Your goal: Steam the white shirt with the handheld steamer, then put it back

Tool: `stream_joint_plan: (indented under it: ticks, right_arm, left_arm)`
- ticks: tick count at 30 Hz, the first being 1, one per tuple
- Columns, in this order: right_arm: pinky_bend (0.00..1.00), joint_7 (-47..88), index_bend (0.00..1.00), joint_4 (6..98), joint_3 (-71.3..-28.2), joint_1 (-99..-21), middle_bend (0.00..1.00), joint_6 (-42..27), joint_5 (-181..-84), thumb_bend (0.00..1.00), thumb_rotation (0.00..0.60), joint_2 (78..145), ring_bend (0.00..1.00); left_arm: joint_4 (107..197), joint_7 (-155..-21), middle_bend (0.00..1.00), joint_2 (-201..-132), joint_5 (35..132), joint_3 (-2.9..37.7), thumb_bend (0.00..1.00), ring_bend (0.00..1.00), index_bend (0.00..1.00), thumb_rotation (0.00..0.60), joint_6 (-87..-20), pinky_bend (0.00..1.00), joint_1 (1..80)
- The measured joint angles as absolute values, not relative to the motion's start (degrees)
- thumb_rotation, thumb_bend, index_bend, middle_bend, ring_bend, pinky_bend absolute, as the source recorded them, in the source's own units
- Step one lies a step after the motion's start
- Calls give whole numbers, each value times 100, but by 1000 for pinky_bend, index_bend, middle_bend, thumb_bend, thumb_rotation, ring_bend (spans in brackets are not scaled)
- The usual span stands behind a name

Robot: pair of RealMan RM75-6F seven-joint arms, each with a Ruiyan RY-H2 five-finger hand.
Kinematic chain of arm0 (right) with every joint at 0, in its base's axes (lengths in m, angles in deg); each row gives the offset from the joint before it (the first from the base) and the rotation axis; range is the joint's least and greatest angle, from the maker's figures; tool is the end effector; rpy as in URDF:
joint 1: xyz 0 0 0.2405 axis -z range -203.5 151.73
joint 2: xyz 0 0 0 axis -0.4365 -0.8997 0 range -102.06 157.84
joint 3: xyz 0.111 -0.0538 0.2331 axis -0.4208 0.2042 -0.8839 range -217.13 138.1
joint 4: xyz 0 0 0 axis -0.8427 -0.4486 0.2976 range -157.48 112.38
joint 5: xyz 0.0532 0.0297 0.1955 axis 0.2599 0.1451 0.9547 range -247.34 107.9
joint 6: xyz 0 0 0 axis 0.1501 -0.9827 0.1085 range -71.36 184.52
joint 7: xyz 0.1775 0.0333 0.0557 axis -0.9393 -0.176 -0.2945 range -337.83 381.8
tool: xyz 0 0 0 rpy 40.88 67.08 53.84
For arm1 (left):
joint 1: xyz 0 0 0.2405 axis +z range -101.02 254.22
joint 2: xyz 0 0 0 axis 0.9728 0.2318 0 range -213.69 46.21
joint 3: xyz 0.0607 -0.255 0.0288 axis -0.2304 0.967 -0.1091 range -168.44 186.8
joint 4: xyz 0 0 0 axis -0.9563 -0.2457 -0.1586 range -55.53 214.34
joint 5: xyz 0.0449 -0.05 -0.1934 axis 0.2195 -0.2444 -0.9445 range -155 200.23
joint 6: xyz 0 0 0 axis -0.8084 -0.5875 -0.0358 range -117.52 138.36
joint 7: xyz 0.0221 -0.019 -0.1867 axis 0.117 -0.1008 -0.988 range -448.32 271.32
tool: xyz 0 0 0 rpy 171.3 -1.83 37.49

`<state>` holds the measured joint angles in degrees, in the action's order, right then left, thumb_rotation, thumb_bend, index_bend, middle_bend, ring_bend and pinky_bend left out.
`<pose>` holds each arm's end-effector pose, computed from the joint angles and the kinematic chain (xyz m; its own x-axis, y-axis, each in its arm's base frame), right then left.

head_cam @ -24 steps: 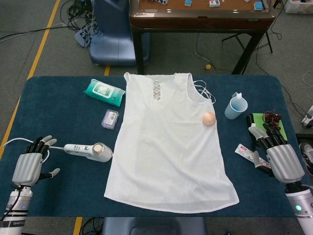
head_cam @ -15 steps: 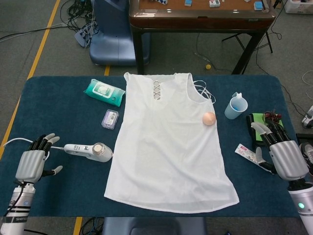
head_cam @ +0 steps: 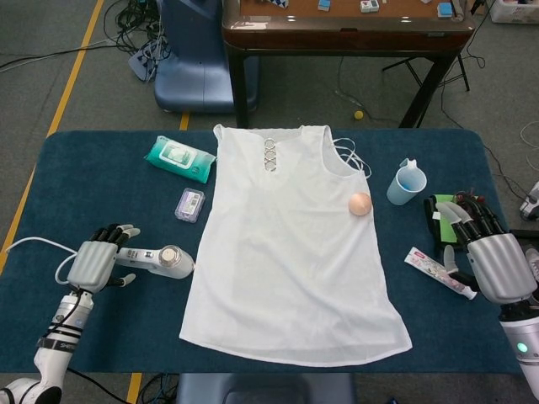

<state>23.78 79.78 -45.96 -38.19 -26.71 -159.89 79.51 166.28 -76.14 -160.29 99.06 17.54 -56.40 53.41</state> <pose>-0.2402 -0.2687 0.2178 0.4591 0.0937 0.8834 -0.8571 -0.2148 0.4683 -0.2574 0.3357 0.0727 0.4647 0.1162 0.8778 0.8791 -0.1788 -0.4418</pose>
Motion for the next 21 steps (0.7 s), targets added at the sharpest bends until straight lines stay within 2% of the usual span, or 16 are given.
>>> stream_joint_plan:
  ticks: [5, 9, 14, 21]
  right_arm:
    - [86, 2311, 0, 7917, -4584, -3778, 161, -2705, -15970, 653, 541, 7963, 8]
    - [86, 2254, 0, 7863, -4567, -3736, 161, -2731, -15955, 653, 541, 7977, 8]
    - [86, 2196, 0, 7813, -4547, -3686, 161, -2750, -15914, 653, 542, 7997, 8]
    - [86, 2149, 0, 7761, -4529, -3623, 161, -2771, -15851, 653, 541, 8022, 8]
  left_arm:
    - [16343, -7459, 212, -16343, 9779, 1789, 80, 148, 254, 600, -5499, 172, 5149]
    - [16062, -7427, 261, -16541, 9723, 1832, 81, 178, 303, 600, -5443, 189, 5037]
    - [15583, -7517, 326, -16801, 9674, 1864, 143, 244, 389, 600, -5350, 240, 4910]
    - [14823, -7860, 394, -17165, 9716, 1867, 153, 295, 418, 600, -5293, 282, 4784]
